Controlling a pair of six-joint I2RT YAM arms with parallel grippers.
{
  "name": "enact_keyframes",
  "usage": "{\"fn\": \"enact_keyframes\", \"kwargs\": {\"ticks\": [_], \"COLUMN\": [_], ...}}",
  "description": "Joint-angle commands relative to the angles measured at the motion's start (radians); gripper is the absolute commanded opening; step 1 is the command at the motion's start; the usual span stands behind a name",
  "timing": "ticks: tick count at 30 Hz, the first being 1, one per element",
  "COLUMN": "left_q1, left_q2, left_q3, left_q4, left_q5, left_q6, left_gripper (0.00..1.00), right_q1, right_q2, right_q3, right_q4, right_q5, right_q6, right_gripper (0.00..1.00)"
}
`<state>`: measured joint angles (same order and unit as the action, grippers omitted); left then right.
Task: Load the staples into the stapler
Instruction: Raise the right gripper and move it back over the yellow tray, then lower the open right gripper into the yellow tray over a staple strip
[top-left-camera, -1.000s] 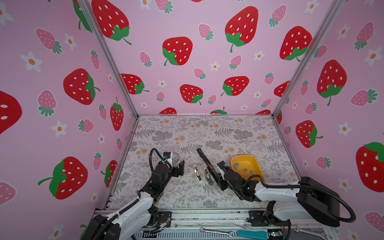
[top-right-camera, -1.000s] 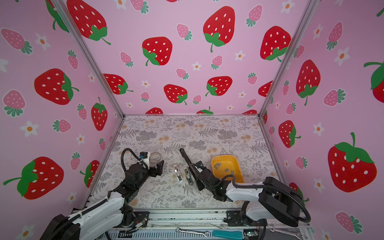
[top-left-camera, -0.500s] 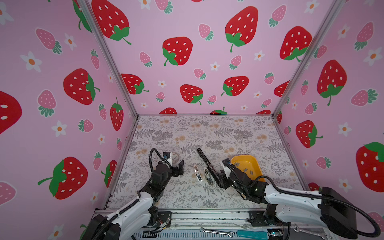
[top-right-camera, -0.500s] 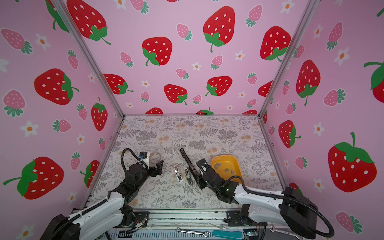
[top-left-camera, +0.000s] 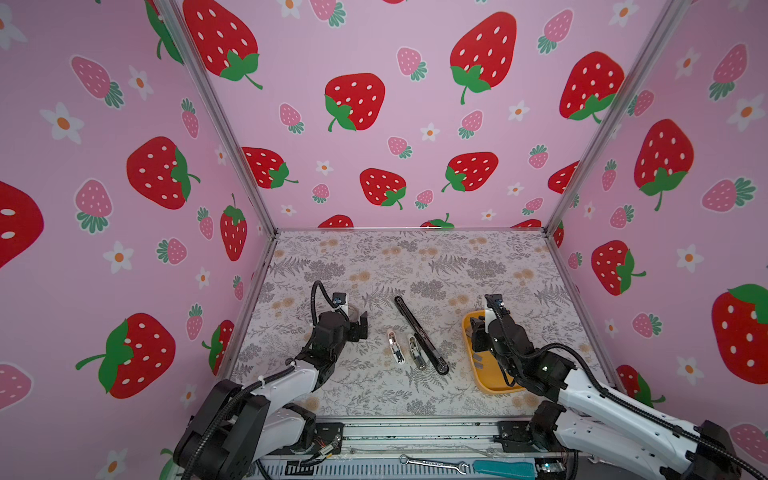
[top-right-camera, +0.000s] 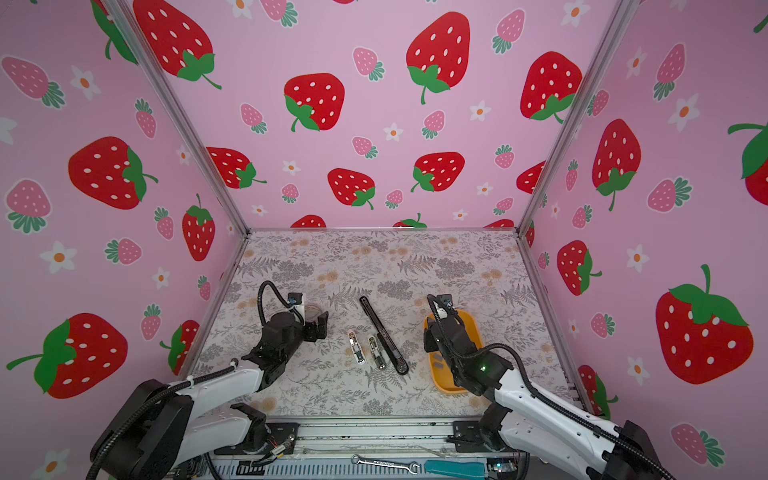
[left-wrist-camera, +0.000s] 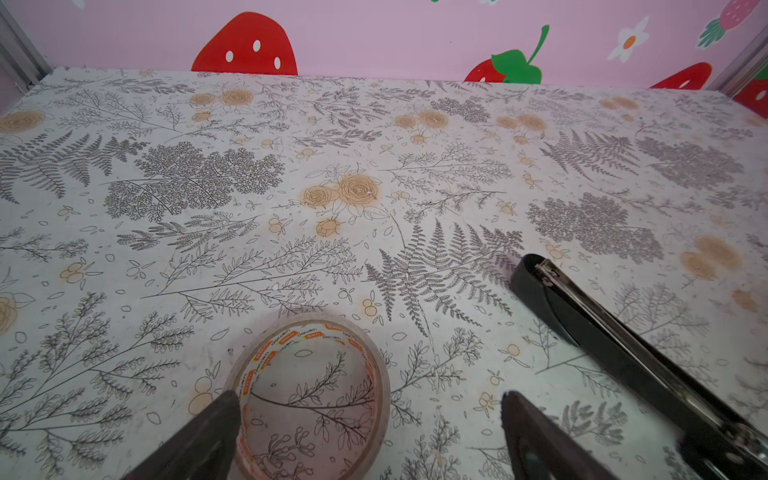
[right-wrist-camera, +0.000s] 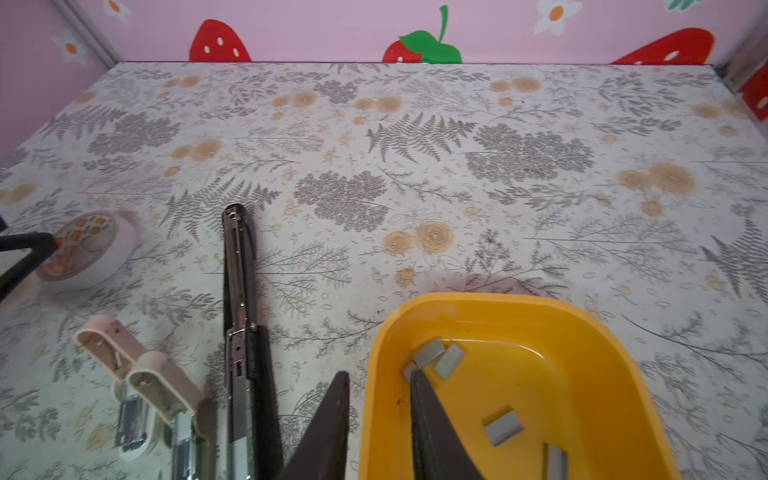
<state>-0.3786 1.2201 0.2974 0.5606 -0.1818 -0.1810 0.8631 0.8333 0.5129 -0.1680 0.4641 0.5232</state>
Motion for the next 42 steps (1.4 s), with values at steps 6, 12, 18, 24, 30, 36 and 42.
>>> {"fn": "enact_keyframes", "kwargs": {"ticks": [6, 12, 18, 24, 30, 36, 42], "left_q1": [0.047, 0.051, 0.049, 0.043, 0.035, 0.031, 0.027], "left_q2": [-0.021, -0.022, -0.021, 0.021, 0.04, 0.041, 0.043], "left_q3": [-0.001, -0.03, -0.044, -0.018, -0.001, 0.0, 0.002], "left_q4": [0.096, 0.156, 0.184, 0.195, 0.186, 0.186, 0.186], "left_q5": [-0.051, -0.086, -0.111, -0.125, -0.13, -0.124, -0.128], "left_q6": [-0.067, -0.083, -0.09, -0.074, -0.061, -0.054, -0.052], "left_gripper": [0.99, 0.99, 0.99, 0.99, 0.99, 0.99, 0.99], "right_q1": [-0.172, -0.216, -0.255, -0.287, -0.291, -0.291, -0.291], "right_q2": [0.085, 0.167, 0.198, 0.308, 0.443, 0.536, 0.581], "right_q3": [-0.02, -0.027, -0.082, -0.017, 0.04, 0.06, 0.063], "right_q4": [-0.083, -0.116, 0.035, 0.061, 0.084, 0.102, 0.115], "right_q5": [-0.09, -0.12, -0.208, -0.225, -0.25, -0.271, -0.299], "right_q6": [0.11, 0.236, 0.267, 0.226, 0.2, 0.206, 0.205], "right_gripper": [0.21, 0.19, 0.21, 0.21, 0.21, 0.21, 0.22]}}
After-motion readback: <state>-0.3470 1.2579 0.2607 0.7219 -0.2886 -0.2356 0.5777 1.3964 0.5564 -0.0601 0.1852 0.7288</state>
